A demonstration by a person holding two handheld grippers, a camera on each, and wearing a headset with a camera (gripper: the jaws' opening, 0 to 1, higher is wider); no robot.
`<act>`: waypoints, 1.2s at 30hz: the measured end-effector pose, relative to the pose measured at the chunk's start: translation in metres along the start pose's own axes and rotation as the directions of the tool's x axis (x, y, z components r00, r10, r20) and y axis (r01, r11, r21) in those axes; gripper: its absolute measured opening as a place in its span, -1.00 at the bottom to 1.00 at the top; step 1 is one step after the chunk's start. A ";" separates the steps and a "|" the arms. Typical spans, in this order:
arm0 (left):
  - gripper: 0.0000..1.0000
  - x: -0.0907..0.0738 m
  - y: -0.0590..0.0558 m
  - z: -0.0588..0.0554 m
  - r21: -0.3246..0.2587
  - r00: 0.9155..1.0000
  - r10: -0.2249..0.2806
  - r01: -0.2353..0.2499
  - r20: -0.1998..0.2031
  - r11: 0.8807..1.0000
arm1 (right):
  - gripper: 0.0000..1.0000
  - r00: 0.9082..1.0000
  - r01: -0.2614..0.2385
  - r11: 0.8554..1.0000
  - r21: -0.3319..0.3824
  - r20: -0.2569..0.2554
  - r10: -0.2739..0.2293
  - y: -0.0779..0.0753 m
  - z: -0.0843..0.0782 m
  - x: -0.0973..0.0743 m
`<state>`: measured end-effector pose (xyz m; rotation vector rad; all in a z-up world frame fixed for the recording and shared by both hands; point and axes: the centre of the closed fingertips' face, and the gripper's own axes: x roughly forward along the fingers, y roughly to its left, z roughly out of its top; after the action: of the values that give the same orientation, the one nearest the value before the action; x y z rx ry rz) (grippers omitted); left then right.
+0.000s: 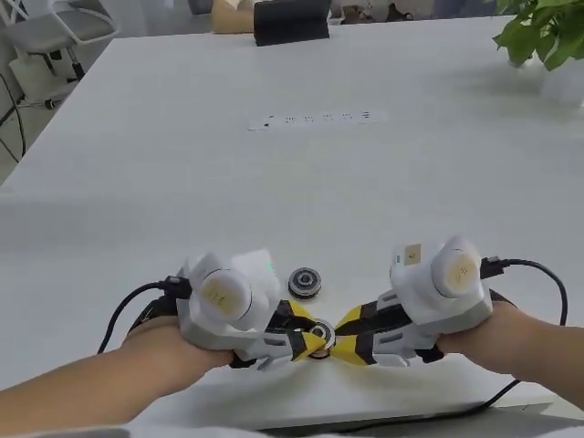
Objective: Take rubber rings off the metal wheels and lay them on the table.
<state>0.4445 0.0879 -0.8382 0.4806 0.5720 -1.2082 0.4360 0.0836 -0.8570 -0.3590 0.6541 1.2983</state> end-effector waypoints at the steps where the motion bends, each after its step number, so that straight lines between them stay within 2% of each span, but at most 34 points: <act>1: -0.85 0.000 0.000 0.000 0.000 1.000 0.000 0.000 0.000 1.000 | -0.76 1.000 0.000 1.000 0.002 0.001 0.000 0.000 0.000 0.000; 17: -0.85 0.001 0.000 0.000 0.004 1.000 0.000 0.000 0.001 1.000 | -0.82 1.000 -0.005 0.999 0.033 0.008 0.004 -0.001 -0.001 -0.001; 26: -0.85 0.001 0.000 0.000 0.013 1.000 0.003 -0.003 -0.004 1.000 | -0.98 1.000 -0.012 0.997 0.078 0.010 0.011 -0.001 -0.003 -0.001; 32: -0.85 0.001 0.000 0.000 0.012 1.000 0.004 -0.004 -0.003 1.000 | -1.00 0.999 -0.021 0.989 0.149 0.031 0.016 -0.004 -0.004 -0.002; 36: -0.85 0.001 0.000 0.000 0.009 1.000 0.002 -0.002 0.002 1.000 | -1.00 0.999 -0.030 0.974 0.224 0.042 0.021 -0.005 -0.003 -0.002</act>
<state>0.4448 0.0870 -0.8390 0.4876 0.5649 -1.2092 0.4397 0.0788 -0.8589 -0.1393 0.7658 1.2377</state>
